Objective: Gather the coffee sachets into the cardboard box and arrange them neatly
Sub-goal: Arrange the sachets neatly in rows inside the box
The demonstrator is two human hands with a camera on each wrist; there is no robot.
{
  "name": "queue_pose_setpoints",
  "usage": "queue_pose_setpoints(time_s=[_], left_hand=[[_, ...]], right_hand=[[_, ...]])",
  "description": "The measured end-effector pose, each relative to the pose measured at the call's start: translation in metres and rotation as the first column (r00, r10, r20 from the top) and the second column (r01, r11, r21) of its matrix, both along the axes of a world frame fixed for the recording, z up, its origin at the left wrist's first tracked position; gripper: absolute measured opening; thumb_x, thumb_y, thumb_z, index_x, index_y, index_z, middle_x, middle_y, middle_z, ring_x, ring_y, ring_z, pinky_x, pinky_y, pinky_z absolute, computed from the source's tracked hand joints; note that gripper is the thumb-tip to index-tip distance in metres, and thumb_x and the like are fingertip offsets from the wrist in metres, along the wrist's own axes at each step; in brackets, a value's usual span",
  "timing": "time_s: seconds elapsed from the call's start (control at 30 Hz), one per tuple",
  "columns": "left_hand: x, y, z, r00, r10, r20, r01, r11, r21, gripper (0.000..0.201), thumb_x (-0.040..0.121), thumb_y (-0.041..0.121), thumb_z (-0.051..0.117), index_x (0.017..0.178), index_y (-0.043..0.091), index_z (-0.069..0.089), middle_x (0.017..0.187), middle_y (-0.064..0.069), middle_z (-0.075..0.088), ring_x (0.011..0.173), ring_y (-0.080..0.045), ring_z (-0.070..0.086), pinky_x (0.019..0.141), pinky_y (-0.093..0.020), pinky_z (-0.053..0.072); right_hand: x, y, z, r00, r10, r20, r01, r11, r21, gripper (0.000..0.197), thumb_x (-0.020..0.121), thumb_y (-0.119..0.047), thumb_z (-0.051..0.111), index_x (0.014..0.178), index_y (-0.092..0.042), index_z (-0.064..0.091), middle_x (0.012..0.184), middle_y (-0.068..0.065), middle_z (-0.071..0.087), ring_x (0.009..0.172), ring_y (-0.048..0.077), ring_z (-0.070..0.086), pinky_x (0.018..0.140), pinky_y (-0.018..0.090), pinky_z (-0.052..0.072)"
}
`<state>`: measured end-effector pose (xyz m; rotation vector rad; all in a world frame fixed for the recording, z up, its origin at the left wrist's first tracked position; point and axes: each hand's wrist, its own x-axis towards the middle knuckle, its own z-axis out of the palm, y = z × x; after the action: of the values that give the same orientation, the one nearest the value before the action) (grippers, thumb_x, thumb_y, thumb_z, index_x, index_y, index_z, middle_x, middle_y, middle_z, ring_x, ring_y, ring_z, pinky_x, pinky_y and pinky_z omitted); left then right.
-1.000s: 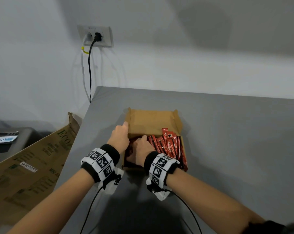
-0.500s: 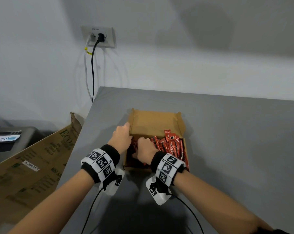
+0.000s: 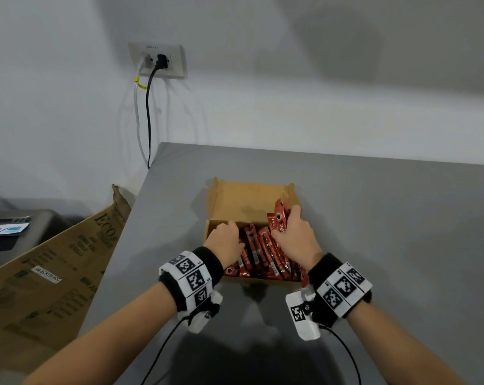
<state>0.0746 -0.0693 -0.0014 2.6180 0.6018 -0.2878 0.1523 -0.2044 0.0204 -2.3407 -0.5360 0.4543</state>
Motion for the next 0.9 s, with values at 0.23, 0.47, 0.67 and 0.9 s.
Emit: queue_pose_setpoints(time_s=[0.23, 0.47, 0.67, 0.9], left_hand=[[0.007, -0.019, -0.007, 0.977, 0.049, -0.206, -0.029, 0.994, 0.101, 0.059, 0.084, 0.037, 0.062, 0.122, 0.001, 0.035, 0.123, -0.019, 0.036, 0.103, -0.028, 0.053, 0.089, -0.031, 0.046], [0.011, -0.019, -0.007, 0.979, 0.068, -0.192, -0.064, 0.998, 0.026, 0.039, 0.086, 0.007, 0.054, 0.119, 0.001, 0.034, 0.122, -0.023, 0.042, 0.103, -0.029, 0.054, 0.090, -0.031, 0.046], [0.011, -0.011, -0.008, 0.981, 0.038, -0.190, -0.036, 0.999, 0.013, 0.031, 0.090, 0.003, 0.046, 0.118, -0.001, 0.035, 0.123, -0.024, 0.050, 0.113, -0.036, 0.051, 0.093, -0.037, 0.042], [0.009, 0.001, -0.008, 0.981, 0.078, -0.176, -0.093, 0.993, -0.078, 0.029, 0.096, 0.011, 0.038, 0.122, -0.003, 0.037, 0.130, -0.024, 0.043, 0.118, -0.036, 0.049, 0.094, -0.036, 0.041]], right_hand=[[-0.003, -0.010, -0.007, 0.999, -0.014, 0.048, 0.010, 0.996, 0.088, 0.017, 0.088, -0.004, 0.049, 0.099, -0.012, 0.039, 0.082, 0.009, 0.060, 0.067, 0.024, 0.061, 0.064, 0.037, 0.052], [-0.002, -0.019, -0.009, 0.998, 0.013, 0.062, -0.024, 0.984, 0.174, 0.017, 0.089, 0.000, 0.046, 0.105, -0.005, 0.042, 0.077, 0.010, 0.062, 0.060, 0.022, 0.062, 0.051, 0.024, 0.052], [-0.003, -0.019, -0.009, 0.995, 0.058, 0.079, -0.070, 0.984, 0.162, 0.018, 0.090, 0.001, 0.048, 0.104, -0.006, 0.041, 0.071, 0.000, 0.054, 0.050, 0.008, 0.051, 0.041, 0.011, 0.039], [-0.005, -0.017, -0.005, 0.992, 0.081, 0.101, -0.098, 0.978, 0.184, 0.018, 0.089, 0.002, 0.048, 0.097, -0.011, 0.039, 0.069, -0.001, 0.051, 0.048, 0.006, 0.047, 0.041, 0.013, 0.038]])
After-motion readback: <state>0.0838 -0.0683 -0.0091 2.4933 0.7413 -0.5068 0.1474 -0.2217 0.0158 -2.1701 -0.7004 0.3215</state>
